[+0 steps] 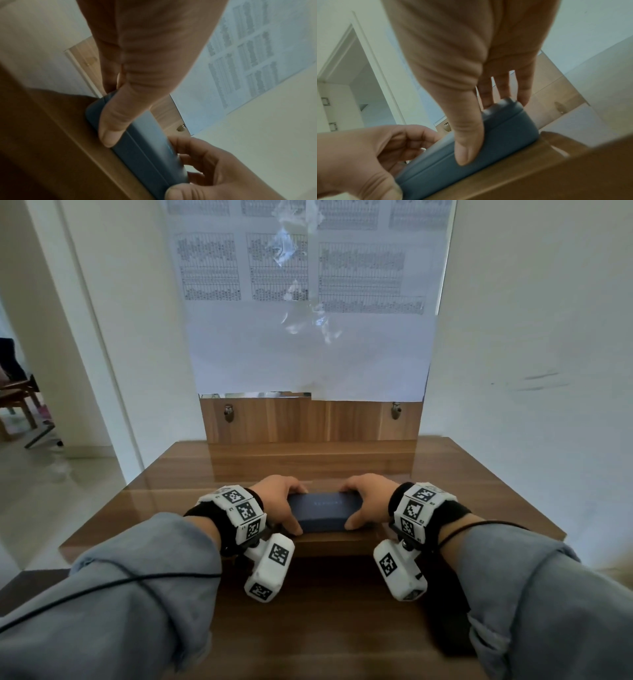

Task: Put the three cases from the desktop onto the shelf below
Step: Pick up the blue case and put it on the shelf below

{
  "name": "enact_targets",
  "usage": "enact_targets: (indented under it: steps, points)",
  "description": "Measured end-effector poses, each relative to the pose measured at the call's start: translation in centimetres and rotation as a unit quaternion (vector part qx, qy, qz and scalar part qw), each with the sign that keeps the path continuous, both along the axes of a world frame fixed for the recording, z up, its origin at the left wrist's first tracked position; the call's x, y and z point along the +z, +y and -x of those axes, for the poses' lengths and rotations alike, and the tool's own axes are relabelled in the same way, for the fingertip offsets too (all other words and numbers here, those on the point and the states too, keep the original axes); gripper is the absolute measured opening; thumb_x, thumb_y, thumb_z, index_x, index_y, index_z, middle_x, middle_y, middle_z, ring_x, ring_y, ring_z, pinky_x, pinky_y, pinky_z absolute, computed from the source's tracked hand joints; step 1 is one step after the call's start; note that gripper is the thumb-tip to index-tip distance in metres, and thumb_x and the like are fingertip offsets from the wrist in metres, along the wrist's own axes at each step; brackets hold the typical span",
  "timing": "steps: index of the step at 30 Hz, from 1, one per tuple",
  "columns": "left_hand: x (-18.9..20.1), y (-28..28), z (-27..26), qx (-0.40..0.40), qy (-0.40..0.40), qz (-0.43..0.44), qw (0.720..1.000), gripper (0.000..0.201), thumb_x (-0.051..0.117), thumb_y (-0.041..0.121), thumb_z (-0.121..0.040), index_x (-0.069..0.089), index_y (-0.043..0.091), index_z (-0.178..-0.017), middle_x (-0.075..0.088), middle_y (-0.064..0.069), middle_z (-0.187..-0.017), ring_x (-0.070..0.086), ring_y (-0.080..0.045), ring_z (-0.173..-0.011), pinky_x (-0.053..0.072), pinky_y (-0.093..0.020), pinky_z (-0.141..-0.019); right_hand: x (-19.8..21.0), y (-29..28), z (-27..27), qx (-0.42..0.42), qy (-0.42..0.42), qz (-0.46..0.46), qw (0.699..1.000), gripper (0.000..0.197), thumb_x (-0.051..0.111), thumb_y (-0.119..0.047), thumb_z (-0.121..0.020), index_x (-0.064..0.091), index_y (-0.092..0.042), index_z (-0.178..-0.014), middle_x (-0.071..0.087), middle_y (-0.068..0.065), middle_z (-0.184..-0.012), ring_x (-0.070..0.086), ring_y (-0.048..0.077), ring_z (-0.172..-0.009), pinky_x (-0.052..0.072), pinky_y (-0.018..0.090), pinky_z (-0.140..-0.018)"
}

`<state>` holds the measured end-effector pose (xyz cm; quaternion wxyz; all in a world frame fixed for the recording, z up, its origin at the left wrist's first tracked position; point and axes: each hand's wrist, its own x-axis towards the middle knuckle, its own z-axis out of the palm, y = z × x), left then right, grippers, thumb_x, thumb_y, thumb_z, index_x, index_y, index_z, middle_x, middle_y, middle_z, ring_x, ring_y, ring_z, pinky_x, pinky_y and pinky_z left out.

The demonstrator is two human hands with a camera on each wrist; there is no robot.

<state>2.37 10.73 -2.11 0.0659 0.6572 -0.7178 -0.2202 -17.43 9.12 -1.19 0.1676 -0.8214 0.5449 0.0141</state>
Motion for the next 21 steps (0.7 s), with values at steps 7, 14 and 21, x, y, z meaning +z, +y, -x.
enact_targets:
  steps: [7, 14, 21]
  points:
    - [0.5, 1.6, 2.5, -0.031, -0.049, 0.012, 0.998, 0.074, 0.088, 0.023, -0.063, 0.054, 0.018, -0.128, 0.061, -0.002, -0.126, 0.062, -0.021, -0.108, 0.055, -0.034, -0.091, 0.1, 2.0, 2.4, 0.005, 0.003, 0.016, 1.0, 0.071, 0.08, -0.032, -0.075, 0.048, -0.014, -0.136, 0.055, 0.006, -0.135, 0.056, 0.026, -0.119, 0.047, 0.042, -0.102]
    - [0.6, 2.7, 4.8, -0.06, -0.095, 0.027, 0.993, 0.07, 0.085, 0.021, -0.066, 0.053, 0.016, -0.129, 0.06, -0.003, -0.126, 0.059, -0.022, -0.113, 0.05, -0.032, -0.093, 0.5, 3.4, 4.1, 0.004, 0.034, 0.023, 0.999, 0.071, 0.079, -0.038, -0.074, 0.049, -0.015, -0.135, 0.057, 0.005, -0.134, 0.056, 0.026, -0.119, 0.048, 0.043, -0.102]
    - [0.7, 3.7, 5.9, -0.074, -0.119, 0.032, 0.99, 0.067, 0.086, 0.023, -0.065, 0.056, 0.015, -0.124, 0.062, -0.004, -0.123, 0.061, -0.022, -0.109, 0.053, -0.033, -0.091, 1.0, 4.5, 4.7, 0.014, 0.06, 0.02, 0.998, 0.068, 0.077, -0.039, -0.076, 0.052, -0.014, -0.134, 0.059, 0.006, -0.132, 0.058, 0.027, -0.117, 0.048, 0.043, -0.101]
